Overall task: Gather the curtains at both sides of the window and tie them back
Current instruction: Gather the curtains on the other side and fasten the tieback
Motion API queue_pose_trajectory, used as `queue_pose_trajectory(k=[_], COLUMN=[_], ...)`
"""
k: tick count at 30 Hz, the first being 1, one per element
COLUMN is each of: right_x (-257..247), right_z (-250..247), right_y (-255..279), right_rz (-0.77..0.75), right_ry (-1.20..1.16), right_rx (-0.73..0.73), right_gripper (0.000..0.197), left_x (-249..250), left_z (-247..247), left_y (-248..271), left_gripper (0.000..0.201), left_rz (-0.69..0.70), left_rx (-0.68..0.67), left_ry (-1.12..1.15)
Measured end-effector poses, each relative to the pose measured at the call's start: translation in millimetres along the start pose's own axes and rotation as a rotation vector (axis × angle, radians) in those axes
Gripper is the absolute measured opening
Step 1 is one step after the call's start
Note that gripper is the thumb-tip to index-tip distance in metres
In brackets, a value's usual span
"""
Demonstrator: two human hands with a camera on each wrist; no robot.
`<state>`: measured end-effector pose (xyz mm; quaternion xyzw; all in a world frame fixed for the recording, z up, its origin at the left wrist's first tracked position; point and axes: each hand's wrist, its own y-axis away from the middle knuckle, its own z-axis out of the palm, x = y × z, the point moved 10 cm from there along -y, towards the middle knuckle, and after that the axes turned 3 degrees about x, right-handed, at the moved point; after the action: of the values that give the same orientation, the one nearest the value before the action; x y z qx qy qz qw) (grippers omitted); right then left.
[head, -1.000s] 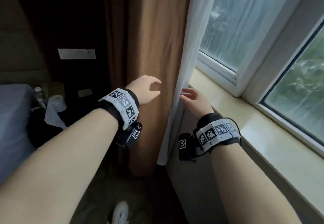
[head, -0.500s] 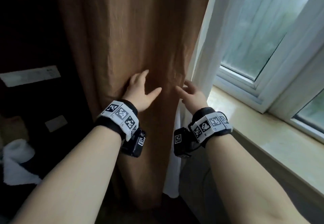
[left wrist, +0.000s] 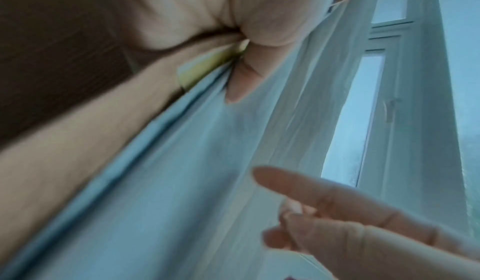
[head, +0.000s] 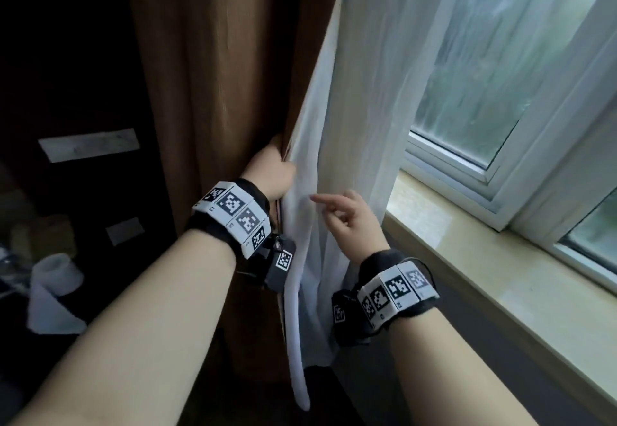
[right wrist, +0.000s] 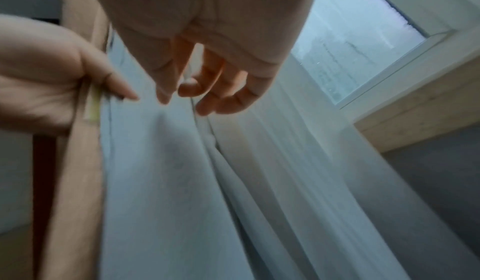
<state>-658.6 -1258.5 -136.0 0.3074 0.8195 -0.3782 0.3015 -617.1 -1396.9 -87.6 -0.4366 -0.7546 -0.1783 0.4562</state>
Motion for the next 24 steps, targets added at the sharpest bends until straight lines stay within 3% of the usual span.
queue_pose_trajectory(k=[2,4,7,9,11,14,16,19,21,22,24], right_x=[13,22,28,23,7,-37,-50,-21,-6,-6,-17], right_z=[-37,-70,-68,-56,-57,-64,-42,-26,-23,-19,-18], right_y=[6,12,2,-7,-10,-3,-4,-19,-29,-37,-49], right_rz=[0.09,0.199,0.304,0.318,0.278,-0.008,-0.087,0.228,0.386,0.406,0.385], right_ry=[-0.001,0.024,-0.06,-0.024,0.059,0.022,-0.018,0.001,-0.157,-0.204,-0.124], right_rx=[0.231,0.43,0.334,0.238,0.279,0.45,0.329,0.219,0.184,0.135,0.062], right_gripper=[0.036,0.055,0.09,0.099,0.094,0.065,0.059,0.087,0.093,0.082,0.035], left_x=[-3,-3,0,-1,1,-7,-15,-25,-29,-31,-35], left_z=[-5,-8,-15,-19,-27,-52,-69,-83,-89,-92,-97], left_y=[13,27,51,63,72,80,86,96,101,101,101], left_gripper=[0.05,0.045,0.036,0.046,0.047,0.036,0.033,0.034,0.042,0.045,0.046], left_rz=[-0.033,-0.061,-0.071,-0.068,-0.053,-0.073,-0.098,-0.151,-0.164,-0.164,-0.168], left_rx=[0.068,0.141,0.252,0.28,0.291,0.375,0.41,0.402,0.391,0.386,0.373], left_ry=[0.082,0.162,0.221,0.245,0.136,-0.016,-0.008,-0.051,-0.084,-0.09,-0.102])
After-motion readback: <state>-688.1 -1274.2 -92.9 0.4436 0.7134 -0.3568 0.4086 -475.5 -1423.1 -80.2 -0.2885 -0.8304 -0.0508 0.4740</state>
